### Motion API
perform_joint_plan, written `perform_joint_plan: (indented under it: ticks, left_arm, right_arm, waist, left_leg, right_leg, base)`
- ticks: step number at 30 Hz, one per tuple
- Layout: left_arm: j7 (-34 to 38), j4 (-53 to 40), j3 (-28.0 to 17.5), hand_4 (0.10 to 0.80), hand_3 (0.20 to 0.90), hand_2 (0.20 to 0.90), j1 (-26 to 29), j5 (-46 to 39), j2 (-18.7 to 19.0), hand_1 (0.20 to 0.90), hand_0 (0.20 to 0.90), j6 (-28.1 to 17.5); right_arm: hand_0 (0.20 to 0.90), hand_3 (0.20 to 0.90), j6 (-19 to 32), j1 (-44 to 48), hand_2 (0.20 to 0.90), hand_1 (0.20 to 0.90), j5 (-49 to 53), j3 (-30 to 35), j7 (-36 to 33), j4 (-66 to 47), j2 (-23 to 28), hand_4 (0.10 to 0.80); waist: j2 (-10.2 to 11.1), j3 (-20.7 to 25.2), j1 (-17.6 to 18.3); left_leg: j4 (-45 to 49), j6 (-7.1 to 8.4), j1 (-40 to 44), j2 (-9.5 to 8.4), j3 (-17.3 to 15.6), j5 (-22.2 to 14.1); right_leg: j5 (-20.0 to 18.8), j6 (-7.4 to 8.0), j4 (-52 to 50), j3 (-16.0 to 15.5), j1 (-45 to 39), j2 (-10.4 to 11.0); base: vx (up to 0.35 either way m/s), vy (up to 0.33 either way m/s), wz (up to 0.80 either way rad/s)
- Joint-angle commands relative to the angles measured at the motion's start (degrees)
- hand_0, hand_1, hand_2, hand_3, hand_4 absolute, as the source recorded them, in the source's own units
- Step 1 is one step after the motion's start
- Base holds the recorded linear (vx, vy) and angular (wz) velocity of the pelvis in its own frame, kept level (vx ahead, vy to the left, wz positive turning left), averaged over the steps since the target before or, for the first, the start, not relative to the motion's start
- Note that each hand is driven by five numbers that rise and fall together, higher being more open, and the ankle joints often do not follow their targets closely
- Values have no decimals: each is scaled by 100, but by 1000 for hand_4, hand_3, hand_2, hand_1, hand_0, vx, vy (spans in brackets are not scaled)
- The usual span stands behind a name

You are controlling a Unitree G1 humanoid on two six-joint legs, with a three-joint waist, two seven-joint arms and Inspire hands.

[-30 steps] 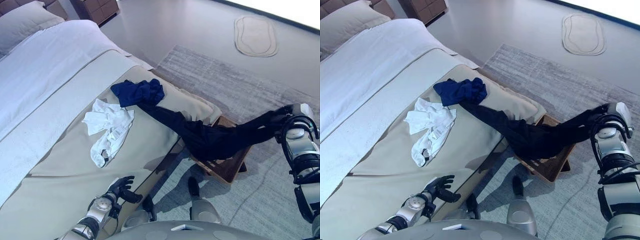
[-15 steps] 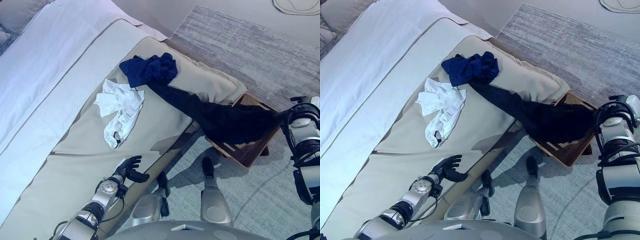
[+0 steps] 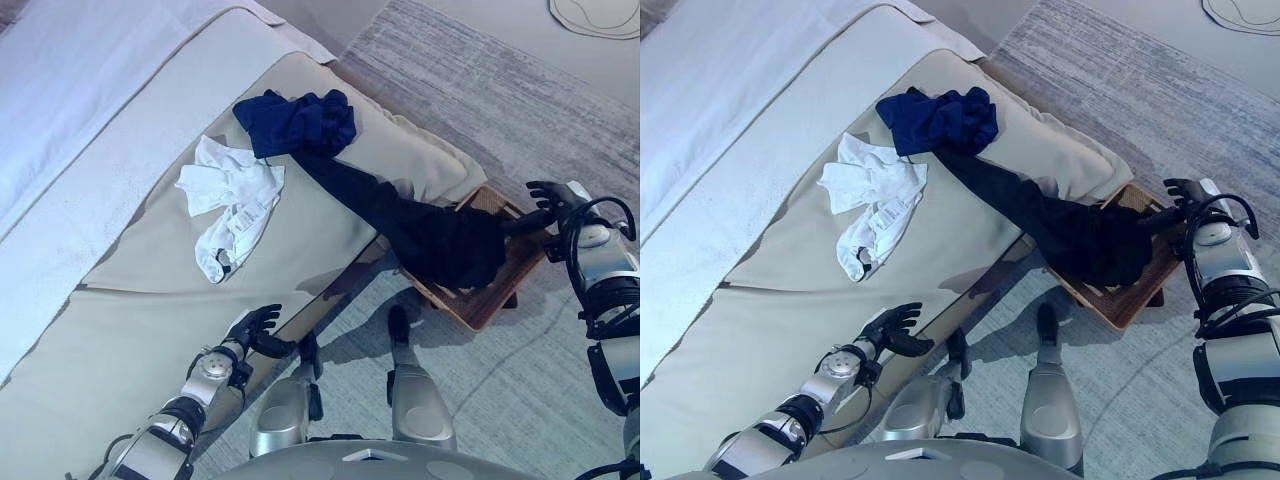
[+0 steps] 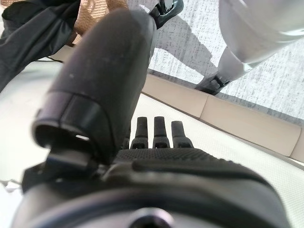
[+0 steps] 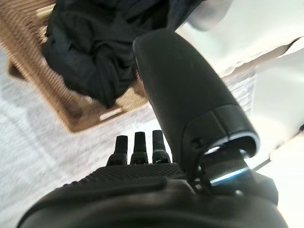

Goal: Pick up the clothes from the bed and place them into the basket

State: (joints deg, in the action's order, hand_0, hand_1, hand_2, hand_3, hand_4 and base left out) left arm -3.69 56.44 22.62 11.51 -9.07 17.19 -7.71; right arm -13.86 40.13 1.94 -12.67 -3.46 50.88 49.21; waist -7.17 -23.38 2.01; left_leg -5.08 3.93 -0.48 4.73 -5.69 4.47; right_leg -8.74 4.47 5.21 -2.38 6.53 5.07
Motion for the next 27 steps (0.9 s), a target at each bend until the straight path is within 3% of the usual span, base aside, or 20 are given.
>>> perform_joint_plan:
  ticks: [1,4,8,11,17,22,27]
  left_arm:
    - [178,42,-42,800,900,900,-283,-208,377,900,900,-174]
    - [208,90,-173,800,900,900,-326,-276,315,900,900,-123]
    - [313,171,-231,800,900,900,-348,-413,235,900,900,-92]
    - [367,171,-205,800,900,900,-395,-467,183,900,900,-208]
    - [309,40,-88,800,900,900,-305,-728,268,900,900,-183]
    - [227,31,-109,800,900,900,-340,-813,545,900,900,-183]
    - [251,-64,-276,800,900,900,-481,-1091,720,900,900,-299]
  right_arm:
    - [900,900,516,296,900,900,141,153,-878,-1203,540,800]
    - [900,900,377,304,900,900,-175,143,-398,-2020,365,800]
    - [900,900,630,625,900,900,-626,-364,-103,-1913,208,800]
    - [900,900,696,967,900,900,-838,-669,-383,-1599,66,800]
    - [900,900,129,2232,900,900,-732,-1472,-986,-512,-195,800]
    - [900,900,-100,3083,900,900,-668,-1725,-1588,802,-316,800]
    - [900,900,-423,3824,900,900,-62,-1700,-2680,1636,-305,800]
  waist:
    - [531,554,-80]
    - [569,535,-166]
    - [619,438,-437]
    - [632,291,-705]
    - [649,-158,-1401]
    - [764,-483,-1867]
    - [852,-641,-2170]
  left_leg:
    - [381,4,-294,-170,232,-272]
    - [484,-10,-370,-255,350,-305]
    - [558,-67,-505,-348,587,-286]
    - [714,-103,-662,-422,807,-296]
    - [1211,-246,-1264,-675,1346,-309]
    - [1534,-377,-1673,-774,1579,-363]
    - [1660,-465,-2163,-857,1786,-321]
  right_leg:
    - [726,-138,-859,-251,42,58]
    - [737,-133,-869,-292,26,108]
    - [764,-162,-933,-442,57,161]
    - [788,-190,-1021,-619,100,208]
    - [832,-188,-1360,-1121,366,401]
    - [805,-76,-1601,-1376,572,475]
    - [690,43,-1713,-1459,974,469]
  base:
    - [99,90,9]
    - [77,113,14]
    - [94,168,28]
    - [55,123,41]
    - [66,139,55]
    - [120,35,47]
    - [72,38,29]
